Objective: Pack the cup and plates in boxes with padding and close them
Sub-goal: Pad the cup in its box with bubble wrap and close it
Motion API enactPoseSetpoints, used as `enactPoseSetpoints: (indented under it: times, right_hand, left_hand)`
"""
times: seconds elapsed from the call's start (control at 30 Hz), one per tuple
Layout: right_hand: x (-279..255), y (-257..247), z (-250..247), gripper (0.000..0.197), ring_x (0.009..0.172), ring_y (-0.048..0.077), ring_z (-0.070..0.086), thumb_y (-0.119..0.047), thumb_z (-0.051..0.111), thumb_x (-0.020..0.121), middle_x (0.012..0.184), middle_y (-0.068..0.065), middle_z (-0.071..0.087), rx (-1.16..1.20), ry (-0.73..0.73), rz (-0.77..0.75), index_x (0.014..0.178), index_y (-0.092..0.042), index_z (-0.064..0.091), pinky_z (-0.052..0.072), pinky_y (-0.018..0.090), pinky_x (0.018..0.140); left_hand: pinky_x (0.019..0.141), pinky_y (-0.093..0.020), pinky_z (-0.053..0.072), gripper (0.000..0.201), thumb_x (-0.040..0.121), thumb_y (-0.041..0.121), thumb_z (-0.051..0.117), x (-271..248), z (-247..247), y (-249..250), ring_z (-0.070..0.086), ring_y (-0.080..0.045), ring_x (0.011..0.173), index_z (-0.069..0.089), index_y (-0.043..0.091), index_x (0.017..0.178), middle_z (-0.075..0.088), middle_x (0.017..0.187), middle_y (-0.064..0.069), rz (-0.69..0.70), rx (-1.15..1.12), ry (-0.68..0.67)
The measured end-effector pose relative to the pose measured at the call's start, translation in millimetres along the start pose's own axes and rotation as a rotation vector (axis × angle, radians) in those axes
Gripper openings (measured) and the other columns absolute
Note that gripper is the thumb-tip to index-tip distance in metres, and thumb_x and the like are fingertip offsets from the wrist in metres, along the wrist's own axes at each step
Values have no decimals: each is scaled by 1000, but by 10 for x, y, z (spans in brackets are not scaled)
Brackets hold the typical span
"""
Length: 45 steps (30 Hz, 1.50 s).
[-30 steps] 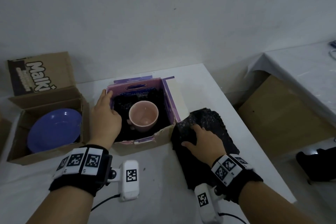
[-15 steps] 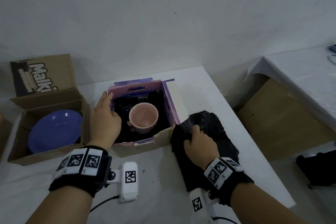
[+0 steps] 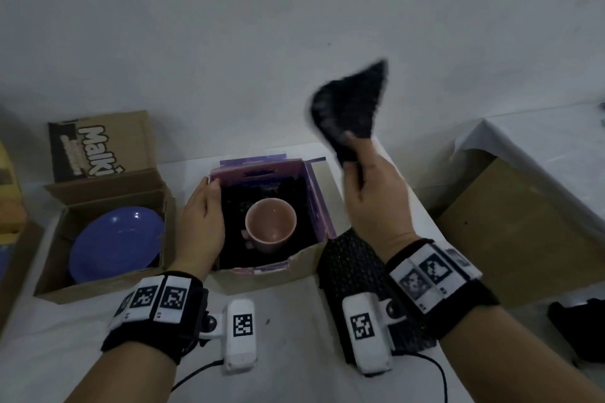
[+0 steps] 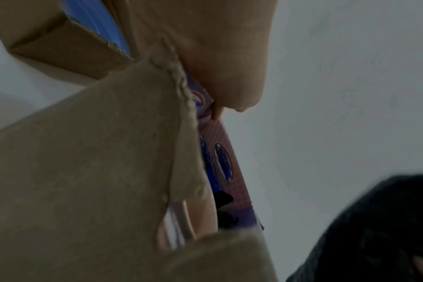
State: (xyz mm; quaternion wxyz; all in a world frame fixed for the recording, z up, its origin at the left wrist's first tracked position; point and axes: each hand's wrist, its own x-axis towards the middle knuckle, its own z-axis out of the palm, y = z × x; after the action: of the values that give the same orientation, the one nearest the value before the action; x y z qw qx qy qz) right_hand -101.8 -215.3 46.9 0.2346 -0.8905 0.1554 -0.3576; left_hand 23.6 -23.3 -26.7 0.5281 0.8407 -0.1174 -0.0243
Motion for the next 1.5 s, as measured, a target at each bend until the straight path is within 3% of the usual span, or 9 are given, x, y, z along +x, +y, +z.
enactPoseSetpoints:
  times: [0.17,0.3,0.53,0.63,0.77,0.87,1.17,1.33,1.5]
  right_hand:
    - [-168,-174,539,31,116,31,59,-17,43,84,124,5,64,-290,-407,-427,106,-15,64,41,55,101]
    - [-306,-80,656,33,134,24,43,-31,48,92,144,0,46,-221,-629,-415,124,-22,54,20,54,115]
    - [-173,264,497,39,137,22,33,-33,27,101,148,6,37,78,-273,395,136,-23,41,28,39,109]
    - [-158,405,548,37,120,28,50,-29,30,102,131,10,52,238,-363,659,135,-18,42,37,28,89]
    - [-159,491,620,31,90,29,64,-35,45,96,104,12,66,338,-460,807,113,-14,60,54,36,68]
    - [-101,550,587,24,96,26,61,-28,51,94,102,8,66,310,-434,809,103,-10,64,51,38,84]
    - [-99,569,615,18,93,24,61,-28,51,94,96,6,65,313,-432,823,96,-13,61,50,38,86]
    - [-90,561,584,19,92,23,60,-29,51,94,97,5,65,308,-420,806,99,-13,61,49,36,84]
    - [-86,576,558,18,90,21,58,-29,51,94,96,4,64,297,-425,781,99,-14,59,45,31,79]
  left_hand:
    - [105,-45,39,91,60,96,27,176,-133,-14,56,-21,115,68,26,101,63,122,-1,-287,-376,-119]
    - [109,-37,33,45,81,57,60,212,-237,74,47,-22,129,73,14,87,52,138,-6,-135,22,-116]
    - [111,-41,29,40,79,31,68,75,-182,298,33,-28,133,51,13,111,46,136,-13,368,473,99]
    - [117,-34,19,35,91,33,55,-29,159,570,19,-16,142,49,24,124,33,151,2,499,430,-245]
    - [115,-60,6,71,92,46,50,-25,507,423,-20,-19,144,10,35,149,-13,159,7,307,760,-690]
    - [106,-74,6,84,87,44,58,-27,546,258,-26,-22,142,0,43,148,-21,157,10,211,802,-810]
    - [98,-80,12,67,81,39,61,25,685,331,-7,-29,142,28,40,139,11,143,-1,127,874,-773]
    - [98,-78,-11,59,83,48,50,13,753,390,-3,-31,143,30,38,138,17,144,-3,118,993,-747]
    - [103,-74,-7,45,86,57,41,211,735,459,1,-23,142,43,43,128,19,147,2,-135,749,-780]
